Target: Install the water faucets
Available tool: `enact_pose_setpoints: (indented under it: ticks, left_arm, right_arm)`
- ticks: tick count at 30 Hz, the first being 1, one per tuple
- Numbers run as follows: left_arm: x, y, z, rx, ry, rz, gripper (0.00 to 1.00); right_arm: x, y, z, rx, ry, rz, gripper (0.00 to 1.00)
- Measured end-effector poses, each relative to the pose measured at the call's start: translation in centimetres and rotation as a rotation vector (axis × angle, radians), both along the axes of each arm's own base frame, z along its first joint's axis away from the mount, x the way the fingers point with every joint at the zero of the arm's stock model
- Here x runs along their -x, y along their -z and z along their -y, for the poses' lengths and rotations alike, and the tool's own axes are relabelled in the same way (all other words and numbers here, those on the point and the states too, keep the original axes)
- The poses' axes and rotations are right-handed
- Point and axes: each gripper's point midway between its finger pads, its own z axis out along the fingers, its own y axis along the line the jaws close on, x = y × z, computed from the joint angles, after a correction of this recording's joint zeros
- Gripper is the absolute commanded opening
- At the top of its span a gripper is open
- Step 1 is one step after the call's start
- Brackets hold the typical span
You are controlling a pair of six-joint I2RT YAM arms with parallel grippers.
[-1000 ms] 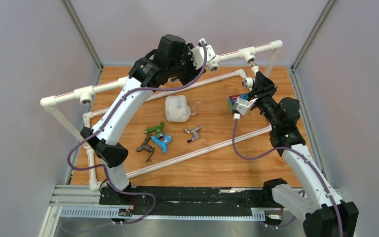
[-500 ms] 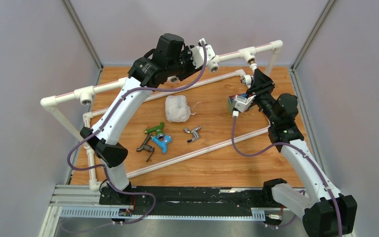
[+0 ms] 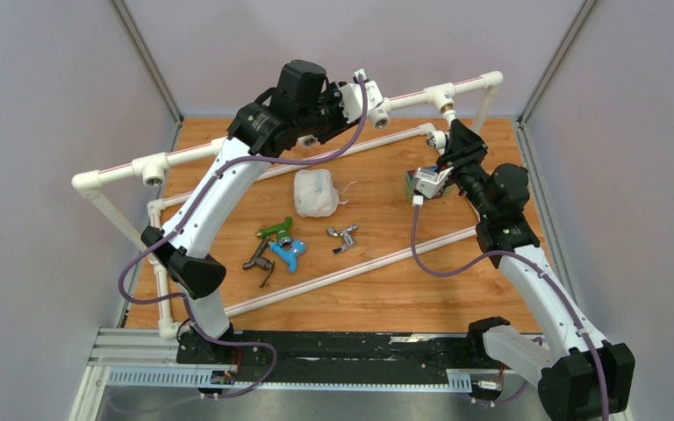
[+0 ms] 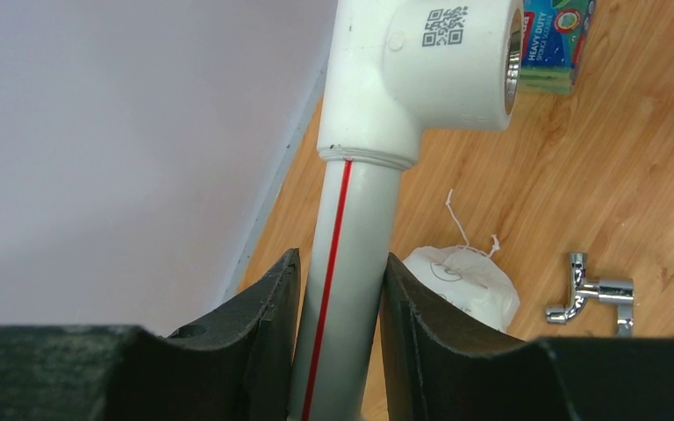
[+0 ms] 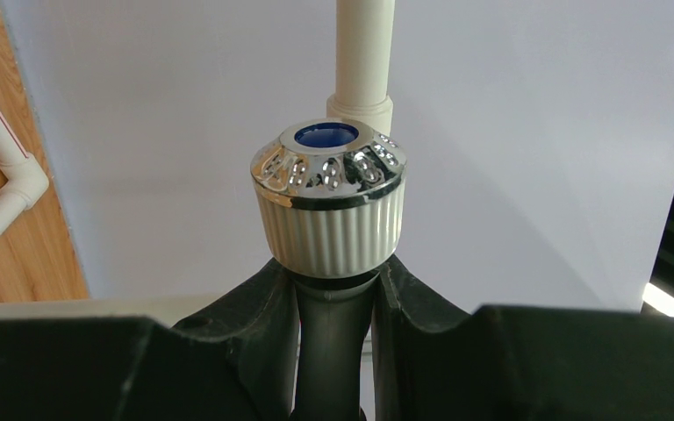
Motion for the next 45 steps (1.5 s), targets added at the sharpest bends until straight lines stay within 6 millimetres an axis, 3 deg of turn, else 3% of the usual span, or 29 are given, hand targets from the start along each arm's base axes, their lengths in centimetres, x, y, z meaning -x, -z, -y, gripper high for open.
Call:
enact_pose_setpoints:
  ticks: [30, 45]
  left_arm:
    - [-0.9, -0.1, 0.1, -0.008, 0.032, 0.051, 0.0]
    - [-1.3, -0.5, 0.4, 0.005, 0.058, 0.108, 0.0]
  right_arm:
    - [-2.2, -0.4, 0.5, 0.241, 0.044, -0.067, 0.0]
    - [-3.4, -0.5, 1.2, 0.382, 0.035, -0.02, 0.0]
